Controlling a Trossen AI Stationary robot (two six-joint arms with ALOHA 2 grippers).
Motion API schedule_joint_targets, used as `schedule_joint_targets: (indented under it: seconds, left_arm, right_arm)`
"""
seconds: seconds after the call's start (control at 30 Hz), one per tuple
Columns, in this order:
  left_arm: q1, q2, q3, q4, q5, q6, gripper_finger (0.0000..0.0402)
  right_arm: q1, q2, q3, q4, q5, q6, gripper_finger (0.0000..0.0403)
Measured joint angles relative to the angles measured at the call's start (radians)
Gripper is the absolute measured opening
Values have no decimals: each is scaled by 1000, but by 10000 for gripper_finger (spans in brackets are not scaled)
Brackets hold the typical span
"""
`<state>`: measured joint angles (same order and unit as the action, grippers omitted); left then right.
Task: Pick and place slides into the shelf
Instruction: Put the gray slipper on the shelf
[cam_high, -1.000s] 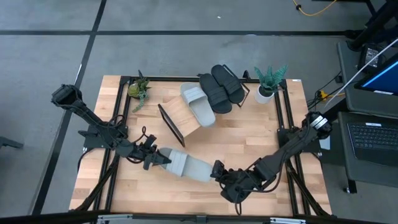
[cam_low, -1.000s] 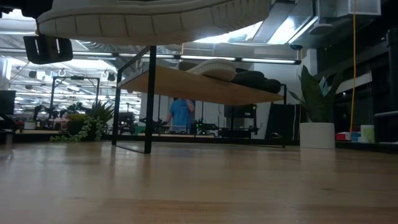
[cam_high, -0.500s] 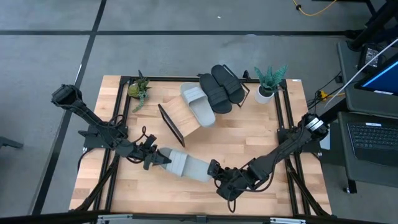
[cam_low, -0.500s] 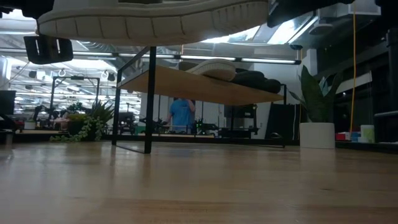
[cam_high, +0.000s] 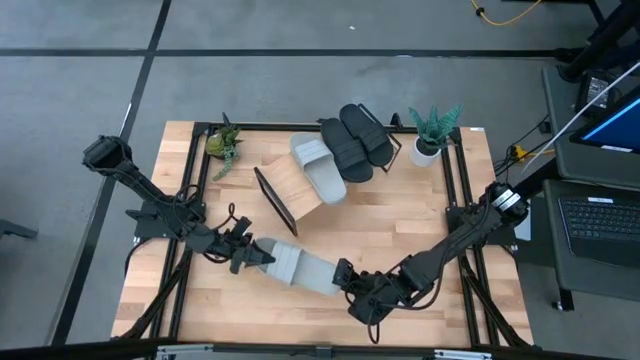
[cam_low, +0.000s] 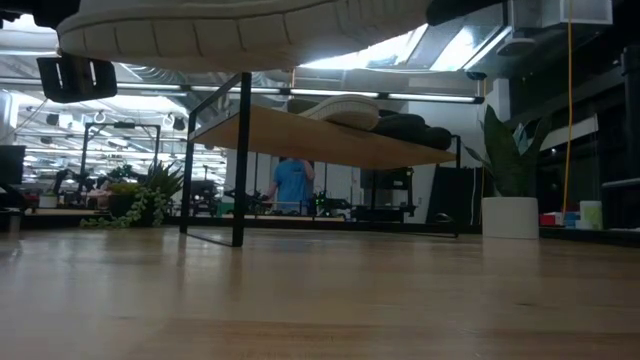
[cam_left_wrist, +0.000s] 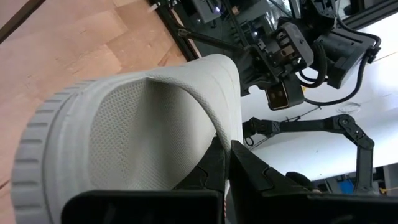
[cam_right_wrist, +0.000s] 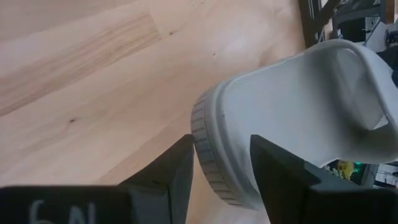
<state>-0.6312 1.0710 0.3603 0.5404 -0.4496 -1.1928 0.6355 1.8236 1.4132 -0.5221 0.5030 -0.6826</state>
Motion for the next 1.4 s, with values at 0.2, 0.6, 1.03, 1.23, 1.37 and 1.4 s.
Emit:
schedule_joint_targets:
  seconds: [0.2,0.6,1.03,1.23,1.37,1.4]
  left_arm:
    - [0,0,0,0,0,0,0]
    - [1,0,1,0,-1,1,0]
    - [1,0,1,1,-29,20,43]
    - [12,0,1,-10,-45,20,76]
    - [26,0,2,-39,-45,49,95]
    - [30,0,2,-36,-44,51,99]
  right_arm:
    - [0,0,0,2,-8,56,158]
    - [1,0,0,1,-15,68,63]
    - [1,0,0,2,-10,68,18]
    - [1,0,0,1,-3,117,17]
    - [11,-1,0,1,26,128,17]
    - [15,-1,0,1,35,128,17]
